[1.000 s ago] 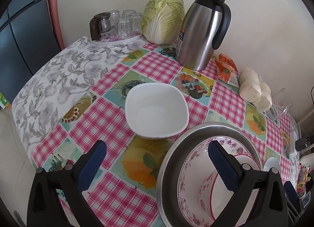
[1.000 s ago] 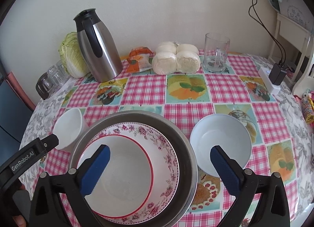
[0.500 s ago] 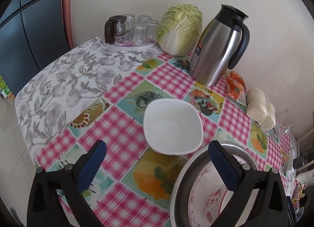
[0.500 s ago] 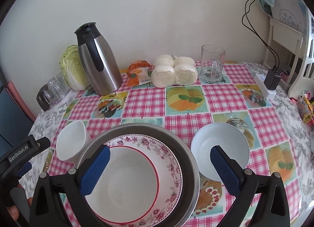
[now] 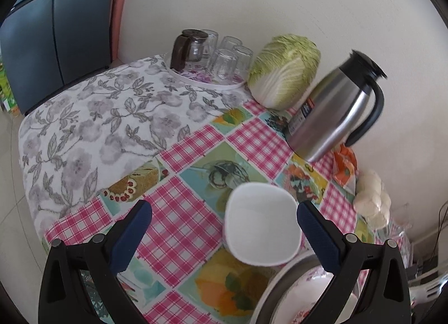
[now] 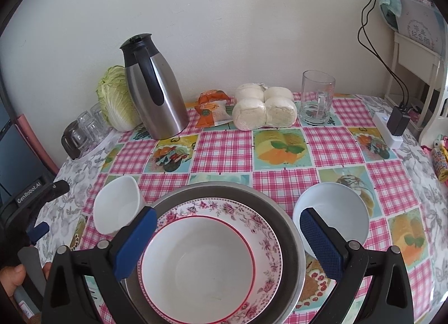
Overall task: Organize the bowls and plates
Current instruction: 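Move both grippers toward the small white square bowl, then close the left and right grippers on the rim of the small white bowl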
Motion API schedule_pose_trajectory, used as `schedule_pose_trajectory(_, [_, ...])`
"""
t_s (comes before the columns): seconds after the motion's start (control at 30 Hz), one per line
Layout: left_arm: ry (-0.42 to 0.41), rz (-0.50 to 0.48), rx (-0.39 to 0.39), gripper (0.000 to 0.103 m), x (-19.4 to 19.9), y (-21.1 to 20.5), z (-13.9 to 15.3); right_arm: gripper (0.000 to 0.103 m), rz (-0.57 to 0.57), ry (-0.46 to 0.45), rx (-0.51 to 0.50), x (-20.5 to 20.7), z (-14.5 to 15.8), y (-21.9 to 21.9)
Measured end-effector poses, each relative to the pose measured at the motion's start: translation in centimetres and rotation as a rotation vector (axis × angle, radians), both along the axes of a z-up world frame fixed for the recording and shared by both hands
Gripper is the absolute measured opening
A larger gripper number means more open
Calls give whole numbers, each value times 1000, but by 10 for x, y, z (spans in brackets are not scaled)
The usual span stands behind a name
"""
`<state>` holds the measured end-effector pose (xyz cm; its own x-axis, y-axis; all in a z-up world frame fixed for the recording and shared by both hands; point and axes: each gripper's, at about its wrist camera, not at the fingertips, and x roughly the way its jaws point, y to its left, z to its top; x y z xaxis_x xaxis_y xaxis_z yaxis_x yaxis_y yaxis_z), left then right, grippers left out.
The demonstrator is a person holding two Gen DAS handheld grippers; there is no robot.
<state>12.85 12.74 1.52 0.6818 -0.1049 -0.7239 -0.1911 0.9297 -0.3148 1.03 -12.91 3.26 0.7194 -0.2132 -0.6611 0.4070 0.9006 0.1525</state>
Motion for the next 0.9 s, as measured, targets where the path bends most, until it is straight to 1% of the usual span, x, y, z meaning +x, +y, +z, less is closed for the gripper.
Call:
schedule_pose_trajectory(0.1, [14, 26, -9, 103, 8, 12, -4, 103, 14, -4, 8, 6, 4, 4])
schedule_pose_trajectory(0.27, [15, 48, -28, 103, 17, 28, -9, 103, 34, 5, 16, 21, 12, 12])
schedule_pose_trajectory(0.5, [15, 37, -27, 103, 23, 38, -10, 103, 66, 38, 30, 46, 23, 33])
schedule_pose_trajectory(0.63, [25, 11, -15, 103, 27, 37, -11, 103, 85, 66, 86, 62, 25, 42])
schedule_pose_trajectory(0.77, [53, -23, -28, 103, 33, 38, -16, 103, 102, 94, 96, 77, 24, 55])
schedule_pose_trajectory(0.9, [114, -36, -42, 103, 40, 42, -25, 103, 103, 143, 97, 92, 17, 62])
